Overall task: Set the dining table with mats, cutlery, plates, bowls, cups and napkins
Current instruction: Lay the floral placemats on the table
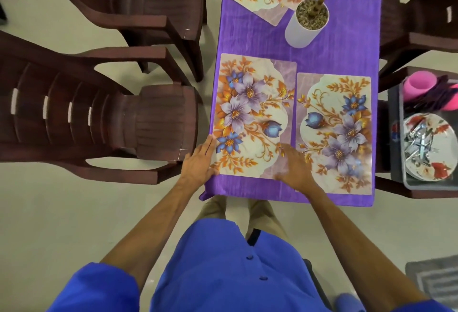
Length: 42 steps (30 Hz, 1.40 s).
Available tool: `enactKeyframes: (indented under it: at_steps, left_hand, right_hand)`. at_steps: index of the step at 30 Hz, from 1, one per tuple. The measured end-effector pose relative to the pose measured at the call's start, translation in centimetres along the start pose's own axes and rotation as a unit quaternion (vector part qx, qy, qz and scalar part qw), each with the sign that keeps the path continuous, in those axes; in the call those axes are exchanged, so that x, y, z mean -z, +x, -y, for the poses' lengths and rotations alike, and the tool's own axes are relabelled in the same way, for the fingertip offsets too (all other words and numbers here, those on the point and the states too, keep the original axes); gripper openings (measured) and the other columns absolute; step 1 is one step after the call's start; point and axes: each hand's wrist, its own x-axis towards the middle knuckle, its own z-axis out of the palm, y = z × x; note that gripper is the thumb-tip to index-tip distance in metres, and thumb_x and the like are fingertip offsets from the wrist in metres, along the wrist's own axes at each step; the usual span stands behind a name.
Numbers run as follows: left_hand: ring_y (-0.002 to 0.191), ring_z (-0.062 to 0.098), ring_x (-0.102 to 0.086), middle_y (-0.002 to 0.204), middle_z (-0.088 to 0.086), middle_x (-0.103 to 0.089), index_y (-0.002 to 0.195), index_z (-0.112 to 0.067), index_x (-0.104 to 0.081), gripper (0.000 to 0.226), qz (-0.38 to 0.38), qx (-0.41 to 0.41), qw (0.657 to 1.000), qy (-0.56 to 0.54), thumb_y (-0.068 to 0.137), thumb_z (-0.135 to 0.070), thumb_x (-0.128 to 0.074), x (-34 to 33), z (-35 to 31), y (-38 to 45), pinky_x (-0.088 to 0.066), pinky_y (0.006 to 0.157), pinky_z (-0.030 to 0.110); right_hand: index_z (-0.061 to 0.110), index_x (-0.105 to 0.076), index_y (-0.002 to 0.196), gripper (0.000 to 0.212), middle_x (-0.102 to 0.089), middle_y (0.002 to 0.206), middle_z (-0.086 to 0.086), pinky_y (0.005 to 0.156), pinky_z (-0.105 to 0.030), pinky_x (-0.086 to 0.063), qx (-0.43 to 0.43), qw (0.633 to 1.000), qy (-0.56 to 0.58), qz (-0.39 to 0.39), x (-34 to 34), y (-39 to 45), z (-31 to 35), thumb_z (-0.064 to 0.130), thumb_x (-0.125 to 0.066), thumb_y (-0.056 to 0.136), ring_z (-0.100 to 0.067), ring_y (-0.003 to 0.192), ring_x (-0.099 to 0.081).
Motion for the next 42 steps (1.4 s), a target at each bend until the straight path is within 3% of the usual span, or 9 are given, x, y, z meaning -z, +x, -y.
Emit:
enactKeyframes:
  at_steps: [2,4,7,10,15,26,32,42]
  left_hand:
    - [0.157,0.027,-0.025,0.175,-0.004,-0.002,0.166,-0.024,0.002,0.106,-0.002,0.004,1.0,-0.009,0.094,-0.056,-0.068,0.2,0.3,0.1,-0.029,0.12,0.06]
    - [0.157,0.027,-0.023,0.175,-0.005,-0.001,0.166,-0.025,0.003,0.106,0.005,0.005,1.0,-0.013,0.094,-0.057,-0.068,0.3,0.4,0.2,-0.027,0.122,0.061]
    - [0.158,0.027,-0.023,0.175,-0.005,0.0,0.166,-0.025,0.006,0.108,0.023,0.0,1.0,-0.009,0.094,-0.058,-0.067,0.3,0.7,0.4,-0.025,0.123,0.061]
    - [0.158,0.026,-0.025,0.175,-0.004,-0.003,0.166,-0.024,0.009,0.11,0.039,-0.002,0.999,0.001,0.094,-0.057,-0.067,0.3,1.1,0.6,-0.026,0.123,0.061]
    - [0.158,0.025,-0.023,0.175,-0.005,-0.003,0.165,-0.023,0.012,0.109,0.062,-0.014,0.997,0.043,0.096,-0.053,-0.067,0.3,1.7,0.4,-0.026,0.123,0.058]
    - [0.157,0.025,-0.028,0.175,-0.004,-0.004,0.165,-0.022,0.012,0.109,0.063,-0.021,0.997,0.026,0.096,-0.05,-0.068,0.2,1.8,0.4,-0.027,0.123,0.058]
    - [0.156,0.025,-0.031,0.175,-0.001,-0.011,0.165,-0.021,0.011,0.109,0.055,-0.03,0.998,0.018,0.096,-0.049,-0.069,0.0,1.9,0.4,-0.026,0.124,0.057]
    - [0.161,0.023,-0.015,0.176,-0.002,-0.001,0.166,-0.021,0.007,0.1,0.052,-0.063,0.996,0.039,0.1,-0.047,-0.063,-0.2,2.0,0.8,-0.01,0.129,0.053]
  right_hand:
    - [0.021,-0.019,0.159,0.118,-0.023,0.166,-0.007,0.112,-0.059,-0.04,0.035,0.992,-0.123,0.019,-0.3,-0.3,-0.2,0.038,-0.092,0.068,-0.039,0.149,-0.028]
    - [0.016,-0.021,0.16,0.113,-0.018,0.167,-0.012,0.112,-0.062,-0.041,0.051,0.987,-0.153,-0.006,-0.6,-0.6,-0.4,0.027,-0.09,0.071,-0.04,0.15,-0.026]
    - [0.011,-0.021,0.161,0.109,-0.02,0.167,-0.02,0.116,-0.057,-0.037,0.039,0.989,-0.144,-0.016,-0.6,-0.7,-0.6,0.027,-0.087,0.075,-0.042,0.152,-0.024]
    - [0.011,-0.024,0.161,0.11,-0.022,0.168,-0.017,0.118,-0.053,-0.034,0.05,0.988,-0.148,-0.019,-0.5,-0.5,-1.1,0.03,-0.089,0.073,-0.039,0.153,-0.026]
    - [0.014,-0.024,0.161,0.113,-0.021,0.17,-0.01,0.12,-0.055,-0.033,0.063,0.99,-0.124,-0.013,0.0,-0.2,-1.9,0.03,-0.09,0.071,-0.035,0.154,-0.027]
    - [0.013,-0.028,0.161,0.111,-0.026,0.169,-0.01,0.118,-0.054,-0.034,0.071,0.991,-0.116,-0.012,0.3,-0.3,-1.9,0.032,-0.091,0.071,-0.036,0.153,-0.03]
    - [0.016,-0.019,0.163,0.118,-0.019,0.171,-0.006,0.121,-0.054,-0.029,0.08,0.989,-0.121,0.008,0.7,-0.4,-2.7,0.039,-0.09,0.072,-0.033,0.155,-0.025]
    - [0.023,-0.022,0.162,0.114,-0.021,0.17,0.0,0.11,-0.063,-0.037,0.063,0.986,-0.153,0.029,1.3,-1.1,-2.4,0.042,-0.089,0.072,-0.04,0.146,-0.034]
